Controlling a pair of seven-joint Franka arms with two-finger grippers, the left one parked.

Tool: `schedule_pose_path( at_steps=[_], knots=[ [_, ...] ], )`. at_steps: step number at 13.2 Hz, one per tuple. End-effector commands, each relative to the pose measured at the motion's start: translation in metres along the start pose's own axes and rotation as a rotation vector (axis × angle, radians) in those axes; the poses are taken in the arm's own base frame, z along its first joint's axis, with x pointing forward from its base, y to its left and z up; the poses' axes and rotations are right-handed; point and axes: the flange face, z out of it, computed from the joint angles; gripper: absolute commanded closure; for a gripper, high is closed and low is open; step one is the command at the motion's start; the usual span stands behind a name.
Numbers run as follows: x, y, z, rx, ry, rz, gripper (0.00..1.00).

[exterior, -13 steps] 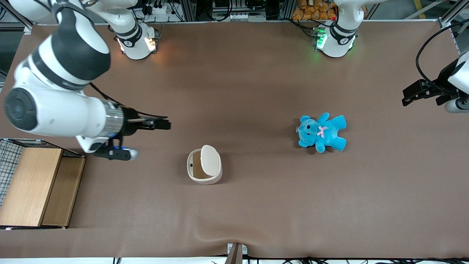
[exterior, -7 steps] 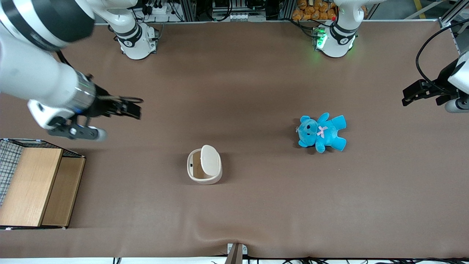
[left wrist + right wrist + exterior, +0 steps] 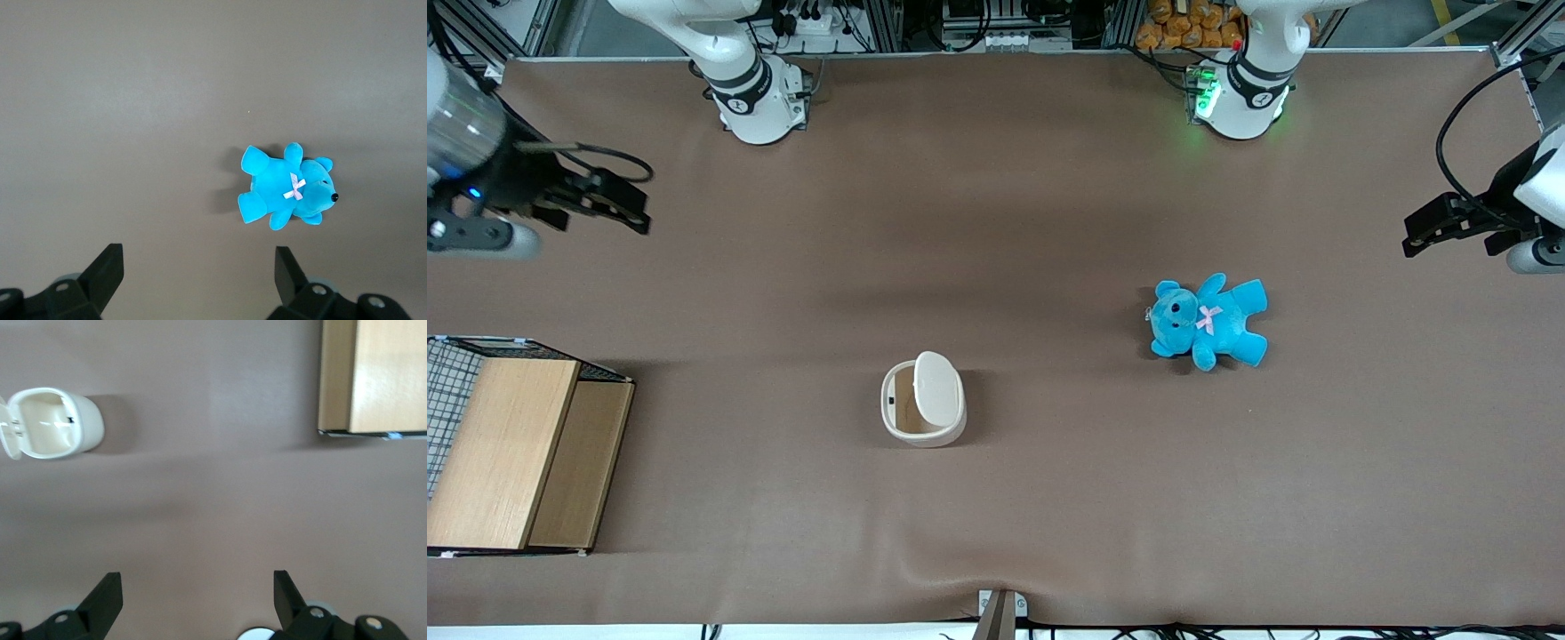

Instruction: Open trash can with right arm

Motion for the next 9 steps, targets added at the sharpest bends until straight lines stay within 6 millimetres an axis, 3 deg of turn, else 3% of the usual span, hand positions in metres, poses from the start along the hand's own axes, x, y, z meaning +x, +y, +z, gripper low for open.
schedule_pose_path(
  at_steps=[1, 3, 9],
  knots=[
    [-0.031, 0.032, 0.003, 0.002, 0.035, -0.027, 0.00],
    [-0.034, 0.051, 0.006, 0.005, 0.055, -0.033, 0.00],
    [-0.015, 0.064, -0.002, -0.080, 0.099, -0.015, 0.00]
  ],
)
